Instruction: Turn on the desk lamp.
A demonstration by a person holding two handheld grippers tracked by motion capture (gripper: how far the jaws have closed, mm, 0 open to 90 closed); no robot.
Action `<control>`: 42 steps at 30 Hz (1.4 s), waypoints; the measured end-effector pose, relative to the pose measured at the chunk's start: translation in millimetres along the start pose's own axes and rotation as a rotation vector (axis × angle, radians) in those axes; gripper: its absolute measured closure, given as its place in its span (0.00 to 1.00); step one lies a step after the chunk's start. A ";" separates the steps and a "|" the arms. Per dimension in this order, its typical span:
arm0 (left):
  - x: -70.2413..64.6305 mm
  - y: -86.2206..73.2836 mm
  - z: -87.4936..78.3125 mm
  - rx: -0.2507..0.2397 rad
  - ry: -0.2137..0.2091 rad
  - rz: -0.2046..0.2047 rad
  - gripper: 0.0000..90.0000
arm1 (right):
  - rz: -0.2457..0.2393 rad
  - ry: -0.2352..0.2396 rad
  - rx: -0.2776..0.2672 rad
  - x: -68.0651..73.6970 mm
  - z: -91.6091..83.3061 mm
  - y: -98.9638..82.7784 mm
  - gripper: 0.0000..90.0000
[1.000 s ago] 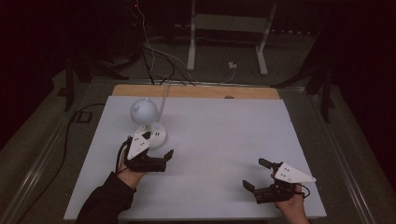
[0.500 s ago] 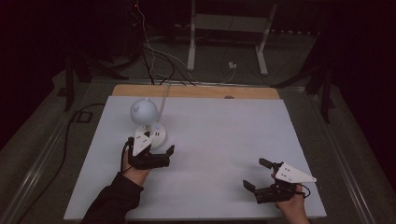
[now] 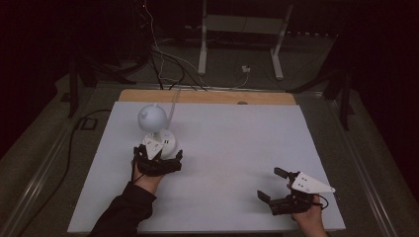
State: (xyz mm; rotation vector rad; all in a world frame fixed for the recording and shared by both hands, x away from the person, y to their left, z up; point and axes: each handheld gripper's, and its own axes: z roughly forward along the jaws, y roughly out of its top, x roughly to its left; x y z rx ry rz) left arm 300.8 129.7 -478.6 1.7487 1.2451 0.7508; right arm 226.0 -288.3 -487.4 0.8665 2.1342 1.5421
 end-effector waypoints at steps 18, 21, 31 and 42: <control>-4.5 -2.6 13.6 0.013 0.106 -0.003 0.36 | 0.003 0.006 0.000 -0.3 0.5 -0.5 0.00; -3.8 -2.6 15.5 0.018 0.105 -0.008 0.50 | 0.003 0.008 0.002 -0.4 1.3 -0.4 0.00; -2.5 -1.6 20.0 0.019 0.116 -0.006 0.85 | -0.001 0.004 0.003 -0.4 0.4 -0.5 0.00; 3.0 -6.3 27.8 0.044 0.111 -0.005 1.00 | -0.006 0.005 0.005 0.1 0.0 -0.7 0.00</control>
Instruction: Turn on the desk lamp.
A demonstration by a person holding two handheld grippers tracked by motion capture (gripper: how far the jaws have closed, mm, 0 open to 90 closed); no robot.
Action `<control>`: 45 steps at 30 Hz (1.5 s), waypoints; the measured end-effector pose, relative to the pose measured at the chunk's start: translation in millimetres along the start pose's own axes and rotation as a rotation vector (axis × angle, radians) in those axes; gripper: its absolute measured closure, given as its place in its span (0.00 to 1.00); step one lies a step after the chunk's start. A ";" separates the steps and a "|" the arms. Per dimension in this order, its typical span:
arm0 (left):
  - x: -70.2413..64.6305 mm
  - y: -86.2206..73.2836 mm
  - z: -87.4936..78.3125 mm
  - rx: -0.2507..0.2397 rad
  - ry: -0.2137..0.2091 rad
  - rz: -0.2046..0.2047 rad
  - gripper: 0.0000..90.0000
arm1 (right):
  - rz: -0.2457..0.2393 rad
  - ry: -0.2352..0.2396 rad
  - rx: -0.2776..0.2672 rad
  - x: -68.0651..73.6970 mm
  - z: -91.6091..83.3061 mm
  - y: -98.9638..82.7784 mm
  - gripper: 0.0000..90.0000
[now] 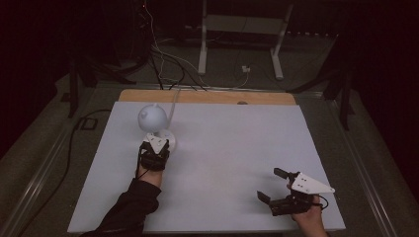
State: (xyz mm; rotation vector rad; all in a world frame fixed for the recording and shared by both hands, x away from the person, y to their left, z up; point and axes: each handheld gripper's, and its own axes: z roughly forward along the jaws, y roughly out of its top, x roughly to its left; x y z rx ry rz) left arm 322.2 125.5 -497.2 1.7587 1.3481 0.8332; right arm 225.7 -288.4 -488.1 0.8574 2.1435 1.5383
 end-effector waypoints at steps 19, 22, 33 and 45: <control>11.4 -8.9 12.1 0.069 0.008 -0.017 1.00 | -0.001 0.000 0.002 0.6 0.3 -0.1 0.00; 12.3 -9.7 13.7 0.077 0.007 -0.019 1.00 | -0.007 0.001 0.006 1.1 0.5 -0.3 0.00; 13.1 -11.9 16.8 0.086 0.011 -0.012 1.00 | -0.007 0.003 0.008 1.2 0.5 -0.5 0.00; 10.7 -12.1 16.7 0.092 0.018 0.017 1.00 | -0.010 0.007 0.015 1.8 1.5 -0.8 0.00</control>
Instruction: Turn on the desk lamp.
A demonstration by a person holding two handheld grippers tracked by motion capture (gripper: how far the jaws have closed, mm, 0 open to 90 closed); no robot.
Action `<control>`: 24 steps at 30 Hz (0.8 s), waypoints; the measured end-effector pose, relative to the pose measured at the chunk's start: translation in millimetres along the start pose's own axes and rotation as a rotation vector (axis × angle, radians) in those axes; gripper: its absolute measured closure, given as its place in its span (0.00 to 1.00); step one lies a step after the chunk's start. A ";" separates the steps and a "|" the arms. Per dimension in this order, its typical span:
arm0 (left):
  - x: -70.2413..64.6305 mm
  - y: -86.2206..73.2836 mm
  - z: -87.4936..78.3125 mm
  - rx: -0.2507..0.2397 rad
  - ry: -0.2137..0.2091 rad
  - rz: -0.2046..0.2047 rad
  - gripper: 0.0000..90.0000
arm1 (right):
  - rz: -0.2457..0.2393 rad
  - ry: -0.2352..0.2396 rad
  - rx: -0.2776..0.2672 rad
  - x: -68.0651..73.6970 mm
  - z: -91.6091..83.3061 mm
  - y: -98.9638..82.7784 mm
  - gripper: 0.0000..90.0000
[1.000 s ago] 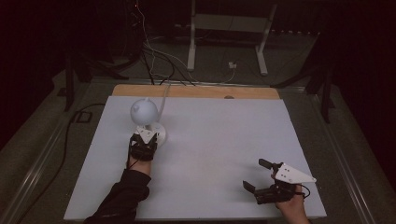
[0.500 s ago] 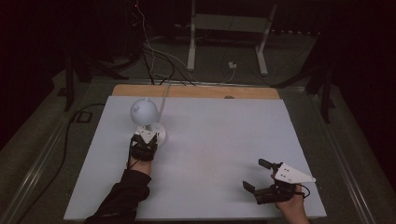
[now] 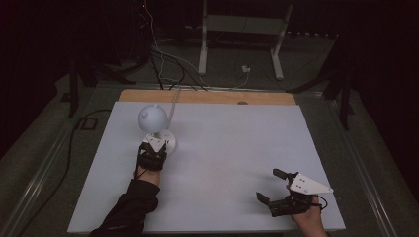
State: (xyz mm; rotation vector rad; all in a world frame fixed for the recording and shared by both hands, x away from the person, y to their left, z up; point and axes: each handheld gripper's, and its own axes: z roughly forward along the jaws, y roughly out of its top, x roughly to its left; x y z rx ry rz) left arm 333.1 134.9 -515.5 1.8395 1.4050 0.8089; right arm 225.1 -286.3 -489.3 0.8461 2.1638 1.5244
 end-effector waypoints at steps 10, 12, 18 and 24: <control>-1.4 -2.0 -0.8 -0.021 0.000 0.002 1.00 | 0.000 0.002 0.002 0.7 0.8 -0.1 0.00; -4.1 -0.9 -3.4 -0.045 0.003 0.014 1.00 | -0.001 0.000 0.000 0.4 0.2 0.2 0.00; -9.6 4.7 -13.8 -0.078 -0.005 -0.004 0.87 | 0.006 -0.002 -0.003 -0.9 -0.3 -0.1 0.00; -12.0 5.7 -17.6 -0.072 0.010 -0.026 0.70 | 0.002 -0.002 -0.001 0.1 0.2 0.2 0.00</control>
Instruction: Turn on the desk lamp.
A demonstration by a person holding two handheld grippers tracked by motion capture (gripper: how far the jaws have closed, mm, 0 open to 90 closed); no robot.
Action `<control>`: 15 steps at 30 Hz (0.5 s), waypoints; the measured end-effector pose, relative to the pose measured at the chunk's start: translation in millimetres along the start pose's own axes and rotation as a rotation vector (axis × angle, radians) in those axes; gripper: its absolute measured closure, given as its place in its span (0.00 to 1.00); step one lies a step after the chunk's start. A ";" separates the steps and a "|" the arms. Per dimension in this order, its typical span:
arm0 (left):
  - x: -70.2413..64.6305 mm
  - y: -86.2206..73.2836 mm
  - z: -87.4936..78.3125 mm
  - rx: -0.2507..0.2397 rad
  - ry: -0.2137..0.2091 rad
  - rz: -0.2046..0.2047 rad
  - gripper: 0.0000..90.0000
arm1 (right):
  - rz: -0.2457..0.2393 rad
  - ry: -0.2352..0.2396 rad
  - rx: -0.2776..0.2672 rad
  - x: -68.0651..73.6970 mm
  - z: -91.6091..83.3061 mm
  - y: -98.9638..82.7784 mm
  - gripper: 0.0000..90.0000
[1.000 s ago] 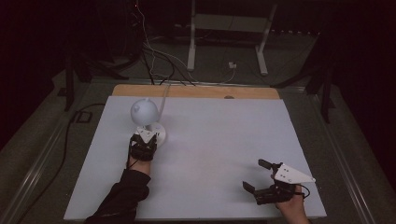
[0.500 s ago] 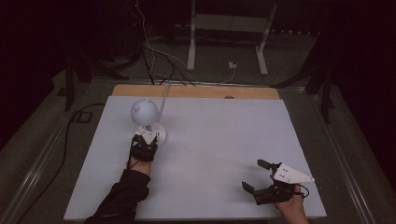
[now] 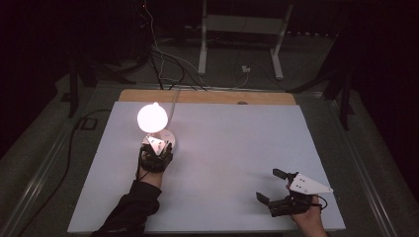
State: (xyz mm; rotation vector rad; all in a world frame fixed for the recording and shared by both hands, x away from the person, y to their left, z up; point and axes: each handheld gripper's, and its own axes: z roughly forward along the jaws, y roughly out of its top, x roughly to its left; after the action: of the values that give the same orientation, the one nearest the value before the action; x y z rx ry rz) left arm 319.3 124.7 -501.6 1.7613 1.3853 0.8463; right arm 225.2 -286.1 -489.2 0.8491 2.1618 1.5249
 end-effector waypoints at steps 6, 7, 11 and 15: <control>-0.9 0.8 0.4 0.017 0.028 -0.028 0.42 | 0.004 0.000 0.000 -0.7 0.0 -0.3 0.00; -0.8 0.6 0.6 0.021 0.030 -0.035 0.37 | 0.006 0.001 -0.002 -0.8 0.0 -0.3 0.00; -1.2 1.3 0.6 0.035 0.031 -0.050 0.19 | -0.001 0.002 -0.001 -0.2 -0.4 0.0 0.00; -1.1 2.1 -0.9 0.048 -0.030 -0.045 0.06 | 0.003 0.002 -0.002 -1.1 -0.5 -0.5 0.00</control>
State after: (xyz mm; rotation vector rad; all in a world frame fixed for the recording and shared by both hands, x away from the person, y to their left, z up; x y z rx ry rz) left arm 319.4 123.4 -499.4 1.7655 1.4315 0.7653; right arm 225.6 -287.3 -489.6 0.8515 2.1609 1.5293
